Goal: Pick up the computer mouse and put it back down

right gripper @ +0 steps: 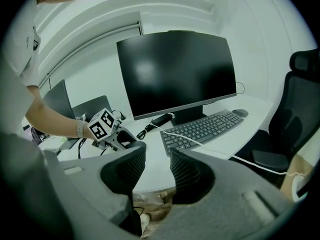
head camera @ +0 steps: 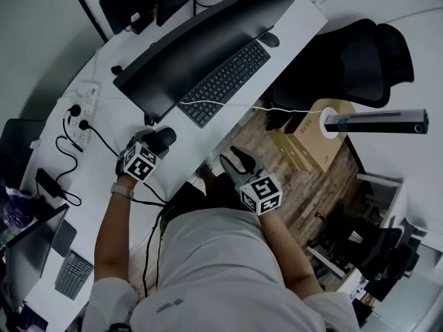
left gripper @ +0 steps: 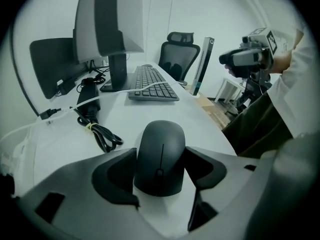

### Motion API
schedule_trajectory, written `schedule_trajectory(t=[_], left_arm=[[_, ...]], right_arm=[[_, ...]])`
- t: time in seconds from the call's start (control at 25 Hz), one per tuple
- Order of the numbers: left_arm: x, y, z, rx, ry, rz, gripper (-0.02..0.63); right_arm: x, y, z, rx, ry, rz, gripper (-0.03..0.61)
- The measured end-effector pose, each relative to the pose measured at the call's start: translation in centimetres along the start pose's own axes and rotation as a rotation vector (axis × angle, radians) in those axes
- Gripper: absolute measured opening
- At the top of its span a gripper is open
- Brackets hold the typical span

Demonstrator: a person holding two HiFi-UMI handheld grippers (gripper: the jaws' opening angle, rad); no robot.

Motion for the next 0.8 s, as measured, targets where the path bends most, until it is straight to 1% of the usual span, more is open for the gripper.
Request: schedule_trajectory(t=[0.2, 0.36, 0.6, 0.8], left_arm=[[-0.7, -2.4, 0.1, 0.053, -0.071, -0.054, 0.29], [-1.7, -4.8, 0.0, 0.097, -0.156, -0.1, 0.288], [-3.9, -8.8, -0.5, 0.184, -0.252, -0.162, 0.287], [-5.3, -12.8, -1.7, 0.242, -0.347, -0.239, 0.287]], right_arm=[[0.4, 0.8, 0.8, 0.04, 0.007, -0.011, 0.155], [0.9, 1.9, 2.1, 0.09, -0.004, -0.015, 0.155], [2.2, 4.1, 4.6, 0.185, -0.055, -0.025, 0.155], [3.5, 5.8, 7.3, 0.264, -0.1, -0.037, 0.155]])
Point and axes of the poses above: the fingertips, and each gripper's own axes: y forward along the fingers, z to its left, x out of its top, the point moved 6 cm from there along -y, backward along the fingers, and after that the axes turned 1 degree about -y, right-handed, at the moved point
